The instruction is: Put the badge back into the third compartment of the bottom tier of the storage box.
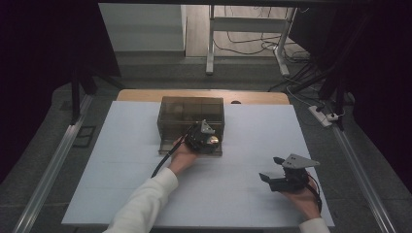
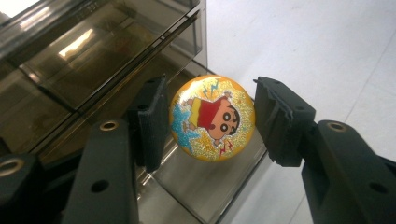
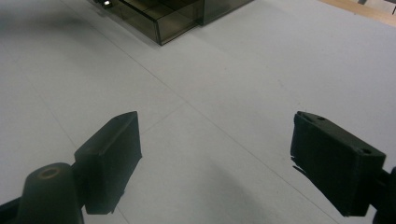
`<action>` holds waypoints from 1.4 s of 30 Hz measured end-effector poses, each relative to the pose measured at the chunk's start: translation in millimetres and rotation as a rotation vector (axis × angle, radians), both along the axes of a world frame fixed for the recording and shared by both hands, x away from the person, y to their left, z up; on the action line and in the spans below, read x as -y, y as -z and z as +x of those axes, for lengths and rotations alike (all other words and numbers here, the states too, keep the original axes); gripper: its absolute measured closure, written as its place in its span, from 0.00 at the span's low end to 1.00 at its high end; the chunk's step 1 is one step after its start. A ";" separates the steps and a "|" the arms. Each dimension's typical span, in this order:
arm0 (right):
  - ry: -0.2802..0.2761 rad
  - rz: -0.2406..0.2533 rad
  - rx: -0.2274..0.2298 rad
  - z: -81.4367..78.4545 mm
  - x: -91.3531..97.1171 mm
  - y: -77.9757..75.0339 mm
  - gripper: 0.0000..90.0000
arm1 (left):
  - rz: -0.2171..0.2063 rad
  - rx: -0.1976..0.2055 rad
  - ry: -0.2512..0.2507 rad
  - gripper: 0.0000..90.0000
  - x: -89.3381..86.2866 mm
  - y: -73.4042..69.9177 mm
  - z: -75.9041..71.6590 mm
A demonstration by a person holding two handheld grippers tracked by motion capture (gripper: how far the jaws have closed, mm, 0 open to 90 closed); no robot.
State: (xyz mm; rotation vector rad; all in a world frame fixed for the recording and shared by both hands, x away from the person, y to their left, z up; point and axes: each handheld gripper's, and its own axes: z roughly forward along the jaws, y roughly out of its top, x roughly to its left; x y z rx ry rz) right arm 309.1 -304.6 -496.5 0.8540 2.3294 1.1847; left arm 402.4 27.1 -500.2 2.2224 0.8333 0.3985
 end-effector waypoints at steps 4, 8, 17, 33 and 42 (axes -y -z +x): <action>-0.001 -0.002 0.000 0.0 -0.2 0.2 0.18 | 0.002 -0.001 -0.005 0.51 -1.6 0.3 1.1; -0.003 -0.006 0.001 0.0 -0.9 0.3 0.18 | 0.004 0.011 0.001 0.51 -1.7 -0.9 0.3; -0.001 -0.007 -0.001 0.0 -0.2 0.3 0.18 | -0.010 -0.022 -0.026 0.42 -4.3 -0.4 2.4; 0.000 -0.006 -0.001 -0.2 0.1 0.1 0.18 | -0.047 -0.028 -0.013 0.35 -7.2 -10.5 -7.3; 0.004 -0.009 0.000 -0.1 0.4 0.3 0.18 | -0.048 -0.024 -0.005 0.30 -21.5 -17.2 -20.6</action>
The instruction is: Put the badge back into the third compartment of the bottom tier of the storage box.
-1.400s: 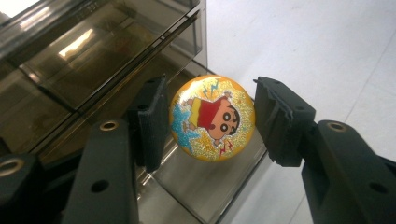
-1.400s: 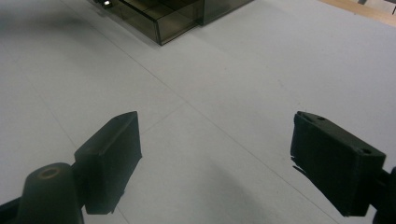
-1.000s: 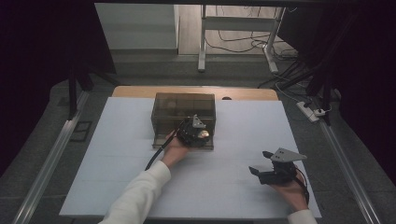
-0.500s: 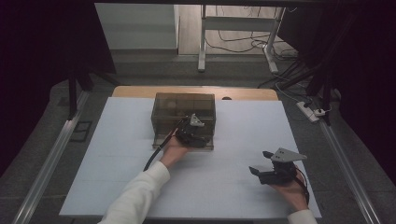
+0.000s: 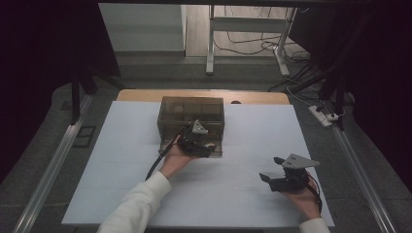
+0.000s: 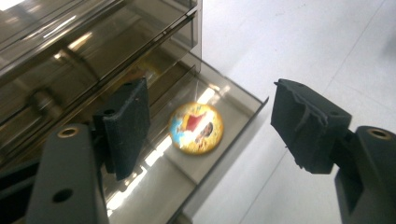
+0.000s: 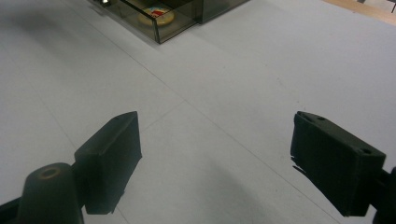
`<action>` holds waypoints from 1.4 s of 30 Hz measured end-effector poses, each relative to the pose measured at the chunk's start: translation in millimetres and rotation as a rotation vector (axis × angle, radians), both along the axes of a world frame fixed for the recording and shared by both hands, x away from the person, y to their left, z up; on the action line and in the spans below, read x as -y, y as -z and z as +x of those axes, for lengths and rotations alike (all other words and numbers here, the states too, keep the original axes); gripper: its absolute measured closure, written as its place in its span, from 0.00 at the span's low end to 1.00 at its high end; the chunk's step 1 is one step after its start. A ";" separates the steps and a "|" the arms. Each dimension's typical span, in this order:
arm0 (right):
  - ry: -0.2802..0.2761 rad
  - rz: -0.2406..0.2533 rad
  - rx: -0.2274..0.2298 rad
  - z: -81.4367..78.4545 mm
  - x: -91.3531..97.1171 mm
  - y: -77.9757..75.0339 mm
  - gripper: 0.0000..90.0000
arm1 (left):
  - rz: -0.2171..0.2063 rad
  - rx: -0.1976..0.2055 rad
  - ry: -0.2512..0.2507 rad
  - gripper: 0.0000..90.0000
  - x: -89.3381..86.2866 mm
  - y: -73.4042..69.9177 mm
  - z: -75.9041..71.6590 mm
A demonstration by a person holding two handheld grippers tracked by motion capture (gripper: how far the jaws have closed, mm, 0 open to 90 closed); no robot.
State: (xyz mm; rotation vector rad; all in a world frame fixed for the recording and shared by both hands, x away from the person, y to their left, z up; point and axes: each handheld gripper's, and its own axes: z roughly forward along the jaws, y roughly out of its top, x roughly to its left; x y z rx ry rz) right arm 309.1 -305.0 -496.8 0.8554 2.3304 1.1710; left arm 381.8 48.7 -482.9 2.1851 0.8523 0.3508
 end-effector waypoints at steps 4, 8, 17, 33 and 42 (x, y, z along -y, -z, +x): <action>-0.002 0.001 0.000 -0.1 0.0 0.0 0.18 | 0.028 0.016 0.004 0.28 -9.6 -2.7 -8.5; -0.002 0.003 0.000 -0.1 -0.3 -0.1 0.18 | 0.022 0.024 -0.002 0.27 -23.4 -7.6 -17.5; -0.003 0.009 0.007 -0.6 -1.2 -1.0 0.18 | -0.007 0.033 -0.012 0.23 -46.6 -10.2 -39.9; -0.005 0.006 0.007 -1.1 -2.3 -1.7 0.18 | -0.051 0.048 -0.056 0.23 -95.8 -5.0 -77.5; -0.004 0.017 0.008 -1.1 -0.9 -1.9 0.18 | -0.027 0.029 -0.072 0.23 -127.5 12.0 -100.2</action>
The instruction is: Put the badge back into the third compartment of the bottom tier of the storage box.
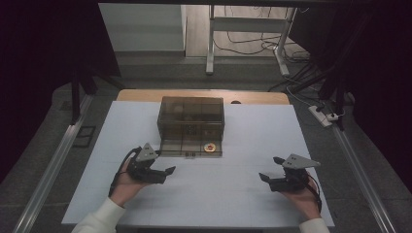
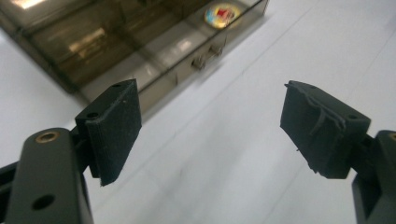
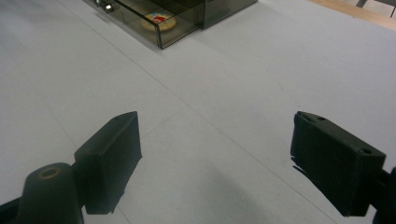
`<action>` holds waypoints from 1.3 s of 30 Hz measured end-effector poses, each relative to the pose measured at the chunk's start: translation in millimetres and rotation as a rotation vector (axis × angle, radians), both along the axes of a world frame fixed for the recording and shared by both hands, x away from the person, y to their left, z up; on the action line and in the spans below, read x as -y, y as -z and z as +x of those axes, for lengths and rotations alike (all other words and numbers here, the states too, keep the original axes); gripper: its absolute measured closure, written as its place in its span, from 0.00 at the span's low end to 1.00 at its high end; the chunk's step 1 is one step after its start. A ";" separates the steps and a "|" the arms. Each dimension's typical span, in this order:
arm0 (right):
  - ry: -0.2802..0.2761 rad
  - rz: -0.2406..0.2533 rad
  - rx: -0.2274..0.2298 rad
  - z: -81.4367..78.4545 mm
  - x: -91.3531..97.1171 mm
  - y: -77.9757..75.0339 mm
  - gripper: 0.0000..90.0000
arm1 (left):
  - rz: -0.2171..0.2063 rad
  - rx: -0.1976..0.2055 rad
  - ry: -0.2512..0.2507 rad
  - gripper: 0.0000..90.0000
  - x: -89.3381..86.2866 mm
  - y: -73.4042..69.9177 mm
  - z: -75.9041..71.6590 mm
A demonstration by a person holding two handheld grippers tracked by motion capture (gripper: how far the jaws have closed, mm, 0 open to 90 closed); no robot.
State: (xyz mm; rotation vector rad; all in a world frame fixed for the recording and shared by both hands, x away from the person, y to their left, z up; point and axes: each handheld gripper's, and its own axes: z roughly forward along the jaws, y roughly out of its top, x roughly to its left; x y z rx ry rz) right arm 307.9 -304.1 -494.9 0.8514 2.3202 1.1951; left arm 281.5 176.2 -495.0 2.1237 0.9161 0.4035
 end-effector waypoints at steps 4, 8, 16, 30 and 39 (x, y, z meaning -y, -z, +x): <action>0.005 -0.009 -0.002 0.3 0.1 0.7 0.18 | -0.003 -0.013 -0.028 0.23 -15.6 7.0 -8.0; 0.002 -0.009 -0.003 0.4 -0.2 1.6 0.18 | -0.011 -0.023 -0.056 0.23 -29.5 12.6 -13.5; 0.007 -0.007 -0.002 0.8 0.2 3.4 0.18 | -0.011 -0.039 -0.091 0.23 -50.2 22.3 -27.8; 0.017 -0.001 0.002 0.8 4.8 3.0 0.18 | -0.020 -0.049 -0.118 0.22 -62.3 25.7 -35.1; 0.017 -0.007 0.007 0.8 4.4 3.3 0.18 | -0.018 -0.046 -0.117 0.22 -61.9 25.2 -34.3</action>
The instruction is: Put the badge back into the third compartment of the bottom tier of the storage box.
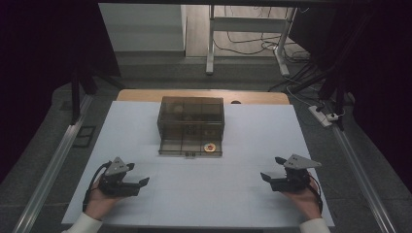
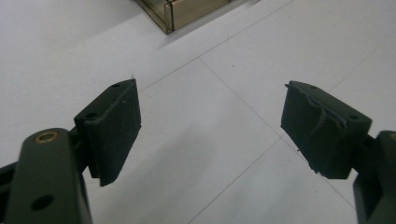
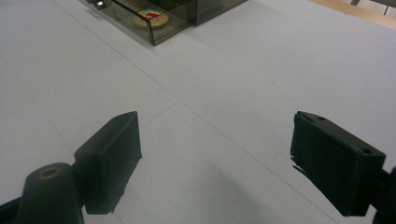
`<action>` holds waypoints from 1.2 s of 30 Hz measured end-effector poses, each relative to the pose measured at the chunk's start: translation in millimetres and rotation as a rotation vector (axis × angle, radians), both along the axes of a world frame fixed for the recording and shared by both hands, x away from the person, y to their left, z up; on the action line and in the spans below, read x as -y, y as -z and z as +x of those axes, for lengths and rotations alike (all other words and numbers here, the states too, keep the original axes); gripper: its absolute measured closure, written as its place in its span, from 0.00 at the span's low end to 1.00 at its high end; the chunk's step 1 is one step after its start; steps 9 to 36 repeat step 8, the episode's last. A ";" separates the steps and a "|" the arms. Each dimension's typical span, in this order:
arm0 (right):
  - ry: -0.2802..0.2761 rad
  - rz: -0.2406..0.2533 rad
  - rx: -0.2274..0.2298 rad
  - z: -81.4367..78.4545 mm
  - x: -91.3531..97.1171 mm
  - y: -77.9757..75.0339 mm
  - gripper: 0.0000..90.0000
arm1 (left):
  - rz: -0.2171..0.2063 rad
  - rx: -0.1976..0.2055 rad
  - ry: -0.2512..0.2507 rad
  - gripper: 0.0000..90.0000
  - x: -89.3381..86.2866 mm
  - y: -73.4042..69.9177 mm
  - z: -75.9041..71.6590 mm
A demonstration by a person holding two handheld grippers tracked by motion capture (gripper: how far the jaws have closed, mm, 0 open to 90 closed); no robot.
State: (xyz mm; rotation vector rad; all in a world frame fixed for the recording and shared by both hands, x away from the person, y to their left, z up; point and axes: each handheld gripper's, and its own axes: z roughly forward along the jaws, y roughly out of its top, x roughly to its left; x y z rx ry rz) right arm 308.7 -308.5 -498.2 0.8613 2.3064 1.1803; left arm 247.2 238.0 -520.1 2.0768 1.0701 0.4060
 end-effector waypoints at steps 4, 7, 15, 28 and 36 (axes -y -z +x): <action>-0.004 0.001 0.002 -0.3 -0.5 0.2 0.18 | 0.002 0.000 0.001 0.22 0.6 0.1 0.1; -0.005 0.001 0.000 -0.3 -0.7 0.3 0.18 | 0.005 0.000 0.001 0.22 0.8 0.4 0.3; -0.005 0.001 0.000 -0.3 -0.7 0.3 0.18 | 0.005 0.000 0.001 0.22 0.8 0.4 0.3; -0.005 0.001 0.000 -0.3 -0.7 0.3 0.18 | 0.005 0.000 0.001 0.22 0.8 0.4 0.3; -0.005 0.001 0.000 -0.3 -0.7 0.3 0.18 | 0.005 0.000 0.001 0.22 0.8 0.4 0.3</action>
